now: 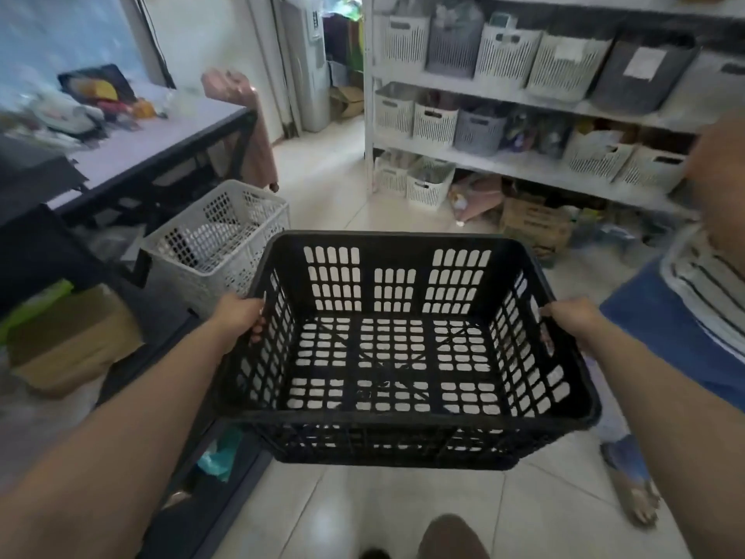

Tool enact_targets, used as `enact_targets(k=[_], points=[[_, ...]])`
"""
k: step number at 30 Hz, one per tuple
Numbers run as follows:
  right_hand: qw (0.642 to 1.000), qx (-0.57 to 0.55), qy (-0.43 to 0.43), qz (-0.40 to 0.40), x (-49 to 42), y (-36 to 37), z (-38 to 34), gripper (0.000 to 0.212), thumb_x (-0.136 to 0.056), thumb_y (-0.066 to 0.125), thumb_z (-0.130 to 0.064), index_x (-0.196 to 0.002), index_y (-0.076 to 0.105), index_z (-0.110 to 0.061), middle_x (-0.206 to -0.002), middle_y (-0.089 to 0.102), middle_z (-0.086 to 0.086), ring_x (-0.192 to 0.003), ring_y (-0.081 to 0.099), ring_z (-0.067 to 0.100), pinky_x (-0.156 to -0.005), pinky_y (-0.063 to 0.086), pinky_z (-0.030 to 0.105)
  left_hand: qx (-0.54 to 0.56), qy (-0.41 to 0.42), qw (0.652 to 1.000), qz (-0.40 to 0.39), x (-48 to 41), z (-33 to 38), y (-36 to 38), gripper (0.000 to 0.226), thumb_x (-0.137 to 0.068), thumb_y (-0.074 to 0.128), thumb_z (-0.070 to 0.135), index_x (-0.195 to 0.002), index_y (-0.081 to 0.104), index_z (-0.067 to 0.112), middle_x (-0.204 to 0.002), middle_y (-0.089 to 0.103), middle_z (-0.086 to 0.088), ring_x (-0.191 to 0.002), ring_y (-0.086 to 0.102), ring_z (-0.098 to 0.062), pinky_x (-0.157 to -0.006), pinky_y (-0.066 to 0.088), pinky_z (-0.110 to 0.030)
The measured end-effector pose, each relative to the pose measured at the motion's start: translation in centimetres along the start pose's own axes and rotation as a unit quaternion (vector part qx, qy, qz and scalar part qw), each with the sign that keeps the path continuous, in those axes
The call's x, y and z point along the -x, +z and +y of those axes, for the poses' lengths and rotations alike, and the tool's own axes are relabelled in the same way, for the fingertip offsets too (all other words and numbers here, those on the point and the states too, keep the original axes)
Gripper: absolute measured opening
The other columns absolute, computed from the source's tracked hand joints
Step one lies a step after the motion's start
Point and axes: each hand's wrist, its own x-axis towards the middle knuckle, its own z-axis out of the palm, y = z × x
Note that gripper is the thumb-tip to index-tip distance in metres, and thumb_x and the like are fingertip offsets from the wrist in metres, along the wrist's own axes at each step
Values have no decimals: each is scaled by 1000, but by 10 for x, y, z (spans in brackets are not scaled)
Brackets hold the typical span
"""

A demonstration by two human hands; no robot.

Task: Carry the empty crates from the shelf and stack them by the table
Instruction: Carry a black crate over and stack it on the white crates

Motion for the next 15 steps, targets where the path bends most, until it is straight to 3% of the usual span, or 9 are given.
enact_targets(k=[7,12,15], points=[[999,37,-10,-34,-162,49,-97,20,-89,50,0,-71,51,5,-58,51,16,-46,50,27,-37,43,28,13,-21,999,22,-132,65,32,33,-95,47,9,-63,45,2,-53,44,-14,-42,40,-23,-25,32,-13],[994,76,-27,-71,-270,103,-198,11,-83,51,4,-73,52,8,-60,52,20,-41,52,28,-33,42,25,52,-71,994,60,-213,105,31,25,-94,45,5,-70,47,-2,-56,44,-15,-44,41,-23,-25,33,-16],[990,87,-64,-95,-312,146,-275,13,-82,51,5,-70,51,8,-57,51,19,-27,48,26,-28,39,23,82,-99,988,89,-249,126,7,21,-94,47,5,-74,50,-3,-57,47,-17,-44,43,-26,-26,36,-17]])
